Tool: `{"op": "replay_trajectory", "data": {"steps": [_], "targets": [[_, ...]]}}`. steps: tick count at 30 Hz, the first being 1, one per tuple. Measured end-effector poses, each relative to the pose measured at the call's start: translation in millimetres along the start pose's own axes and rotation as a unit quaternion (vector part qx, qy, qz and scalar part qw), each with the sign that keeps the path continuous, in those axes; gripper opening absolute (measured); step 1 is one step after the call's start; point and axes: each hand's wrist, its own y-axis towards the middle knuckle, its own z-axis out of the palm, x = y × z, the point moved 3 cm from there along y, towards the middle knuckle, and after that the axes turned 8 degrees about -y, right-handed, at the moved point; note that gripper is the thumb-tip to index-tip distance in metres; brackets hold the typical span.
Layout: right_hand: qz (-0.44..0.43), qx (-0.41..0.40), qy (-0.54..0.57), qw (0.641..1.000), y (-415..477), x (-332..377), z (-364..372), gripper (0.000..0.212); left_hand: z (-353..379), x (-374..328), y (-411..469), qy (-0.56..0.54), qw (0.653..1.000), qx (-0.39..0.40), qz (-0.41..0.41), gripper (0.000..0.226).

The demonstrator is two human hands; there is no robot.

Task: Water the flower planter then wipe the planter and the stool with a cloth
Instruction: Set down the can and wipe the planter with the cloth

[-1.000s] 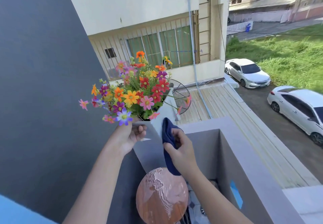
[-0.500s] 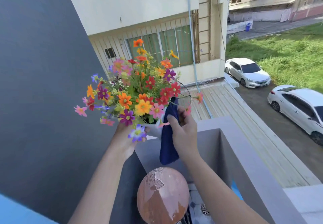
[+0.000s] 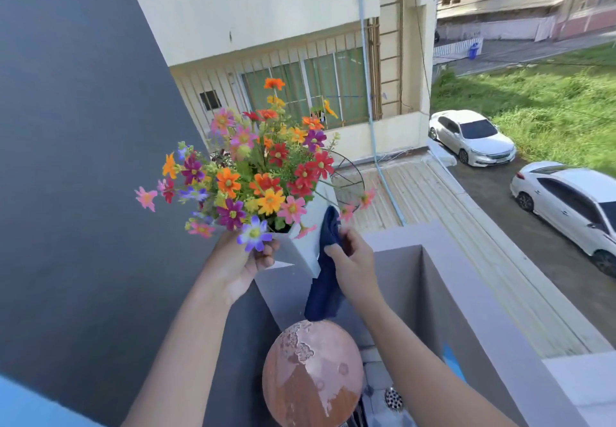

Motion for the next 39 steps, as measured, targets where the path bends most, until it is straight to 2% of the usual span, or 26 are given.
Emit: {"op": "replay_trajectory", "data": {"steps": [2,4,6,8,11,15,17,18,20,23,26,27,30,34,37,39], "targets": [[-0.002,0.011,0.008,1.0,2.8,12.9,-3.6,0.014,-5.5,-1.3,2.0,0.01,1.0,0.003,0.001,0.026],[-0.023,0.007,0.032,0.999,10.6,31.4,-8.9,0.006,-6.8,-0.5,-1.9,0.0,1.0,0.022,-0.011,0.026],[-0.069,-0.011,0.031,0.997,25.8,52.1,-18.7,0.015,-7.4,3.5,-7.3,-0.007,0.999,0.03,-0.017,0.029],[-0.077,-0.008,0.051,0.996,41.6,69.8,-28.5,0.018,-6.9,5.8,-10.9,-0.006,0.999,0.037,-0.038,0.026],[-0.01,0.011,0.082,0.997,66.4,75.3,-40.4,0.018,-8.5,4.8,-12.0,0.055,0.996,0.032,-0.064,0.026],[0.105,0.112,0.093,0.984,74.5,65.8,-43.1,0.009,-16.0,1.7,-14.5,0.118,0.989,0.055,-0.065,0.046],[0.151,0.166,0.129,0.966,64.9,62.3,-42.7,0.024,-19.5,-4.2,-12.9,0.133,0.988,0.048,-0.064,0.057],[0.166,0.187,0.162,0.954,61.8,59.7,-42.5,0.032,-20.4,-8.8,-11.1,0.133,0.989,0.035,-0.059,0.052],[0.183,0.203,0.2,0.941,57.4,55.1,-40.4,0.026,-21.8,-17.6,-8.4,0.131,0.99,0.034,-0.05,0.044],[0.19,0.202,0.21,0.937,49.3,58.4,-34.6,0.024,-33.3,-21.8,2.0,0.106,0.993,0.032,-0.037,0.067],[0.211,0.205,0.2,0.934,49.2,55.5,-32.5,0.023,-61.1,-19.0,22.2,0.03,0.997,-0.059,-0.045,0.05],[0.212,0.212,0.192,0.934,49.5,54.8,-33.1,0.024,-63.9,-18.3,24.7,0.033,0.996,-0.068,-0.05,0.045],[0.22,0.211,0.206,0.93,46.1,58.4,-31.1,0.012,-60.6,-12.6,25.5,0.099,0.991,-0.071,-0.053,0.04],[0.206,0.205,0.145,0.946,41.5,65.1,-30.7,0.023,-76.3,-3.1,28.7,0.151,0.982,-0.098,-0.053,0.031],[0.199,0.209,0.121,0.95,39.3,67.0,-29.2,0.025,-77.8,-4.9,28.9,0.138,0.983,-0.114,-0.046,0.034],[0.175,0.193,0.086,0.962,41.1,64.0,-26.0,0.032,-67.7,-3.4,24.6,0.102,0.988,-0.097,-0.058,0.028]]}}
